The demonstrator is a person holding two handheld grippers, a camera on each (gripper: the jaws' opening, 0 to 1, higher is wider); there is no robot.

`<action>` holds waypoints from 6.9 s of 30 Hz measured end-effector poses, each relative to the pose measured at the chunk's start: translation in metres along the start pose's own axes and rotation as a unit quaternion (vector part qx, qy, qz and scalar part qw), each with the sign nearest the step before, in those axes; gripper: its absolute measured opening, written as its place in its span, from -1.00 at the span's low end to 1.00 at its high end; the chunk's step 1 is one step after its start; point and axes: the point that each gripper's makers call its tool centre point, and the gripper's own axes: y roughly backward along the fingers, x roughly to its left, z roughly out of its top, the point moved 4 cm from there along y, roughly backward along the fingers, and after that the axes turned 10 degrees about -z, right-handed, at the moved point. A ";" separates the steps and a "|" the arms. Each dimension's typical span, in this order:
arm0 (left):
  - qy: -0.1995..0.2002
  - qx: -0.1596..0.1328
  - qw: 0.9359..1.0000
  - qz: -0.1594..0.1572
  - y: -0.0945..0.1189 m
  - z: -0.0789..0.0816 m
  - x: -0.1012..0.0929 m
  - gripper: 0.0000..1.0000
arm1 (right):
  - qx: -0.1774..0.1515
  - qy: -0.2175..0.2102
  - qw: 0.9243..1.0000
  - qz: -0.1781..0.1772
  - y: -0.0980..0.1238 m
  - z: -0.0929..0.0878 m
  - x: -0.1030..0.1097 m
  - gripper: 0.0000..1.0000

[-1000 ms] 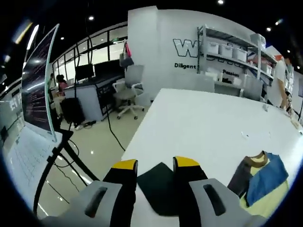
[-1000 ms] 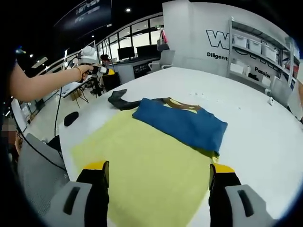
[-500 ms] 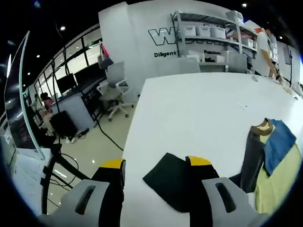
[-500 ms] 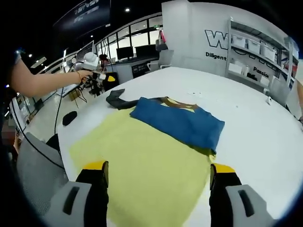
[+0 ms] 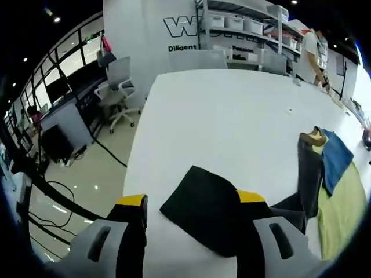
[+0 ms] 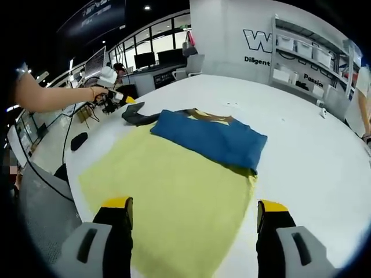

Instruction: Fold the garment on the visible template until the final outline fits inside the template.

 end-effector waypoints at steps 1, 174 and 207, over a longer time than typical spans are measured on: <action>0.000 0.001 1.000 -0.001 -0.002 0.000 0.001 0.08 | -0.001 -0.001 1.000 0.000 0.000 0.000 0.000 0.75; -0.067 -0.022 0.995 -0.077 0.050 0.013 -0.272 0.05 | -0.001 -0.130 0.991 0.035 -0.025 0.013 0.016 0.17; -0.012 0.117 0.989 -0.094 -0.019 0.006 -0.218 -0.86 | 0.049 -0.135 0.989 -0.021 -0.066 -0.016 0.034 -0.23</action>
